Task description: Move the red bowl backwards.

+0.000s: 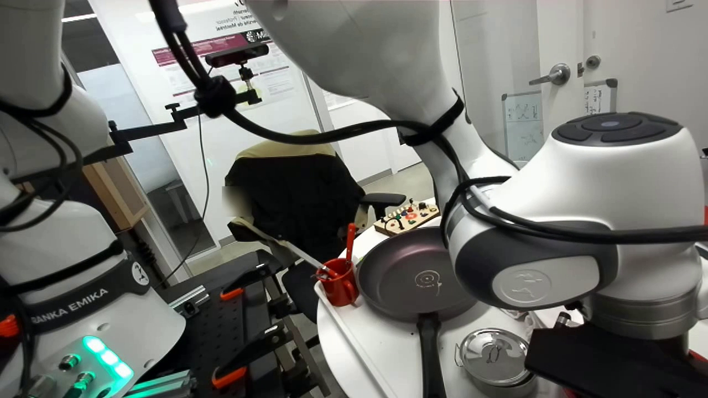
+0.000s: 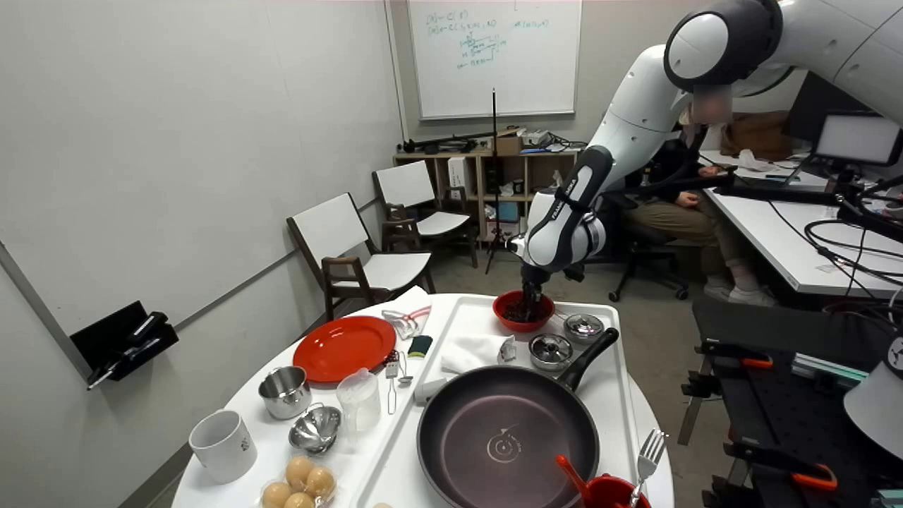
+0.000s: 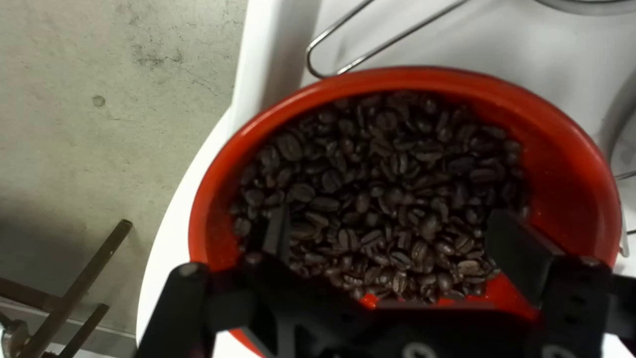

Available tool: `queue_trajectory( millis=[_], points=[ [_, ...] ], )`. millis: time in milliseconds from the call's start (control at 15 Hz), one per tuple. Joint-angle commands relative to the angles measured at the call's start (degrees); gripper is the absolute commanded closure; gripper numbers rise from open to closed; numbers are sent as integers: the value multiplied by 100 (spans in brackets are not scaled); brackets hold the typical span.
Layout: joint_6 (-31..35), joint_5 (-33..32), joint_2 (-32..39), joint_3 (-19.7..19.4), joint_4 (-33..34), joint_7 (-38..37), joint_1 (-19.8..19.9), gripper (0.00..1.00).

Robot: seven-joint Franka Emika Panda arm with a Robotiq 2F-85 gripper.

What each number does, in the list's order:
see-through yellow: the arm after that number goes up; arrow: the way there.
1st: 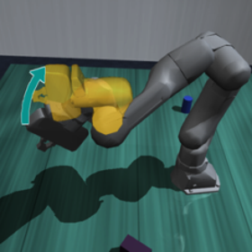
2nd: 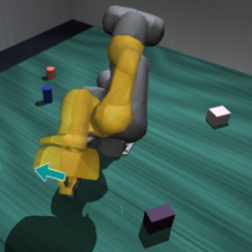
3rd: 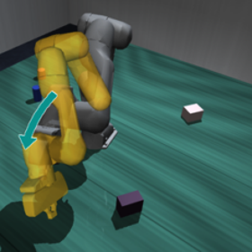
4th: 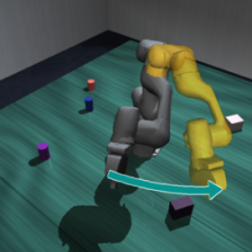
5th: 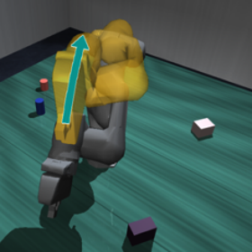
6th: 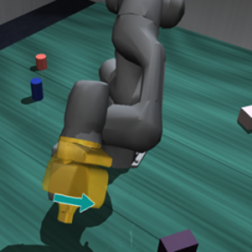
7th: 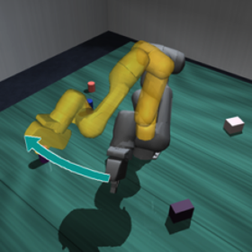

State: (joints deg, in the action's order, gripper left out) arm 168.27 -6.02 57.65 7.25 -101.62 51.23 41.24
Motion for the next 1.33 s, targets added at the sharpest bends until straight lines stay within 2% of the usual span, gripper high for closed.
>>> queue_trajectory(
  millis=[0, 600, 1267],
  points=[
    [-135, -78, 218, 107, 328, 59, 23, 0],
    [-164, -78, 422, 217, 613, 145, 6, 0],
    [-92, -46, 664, 504, 1013, 377, 56, 0]
  ],
)
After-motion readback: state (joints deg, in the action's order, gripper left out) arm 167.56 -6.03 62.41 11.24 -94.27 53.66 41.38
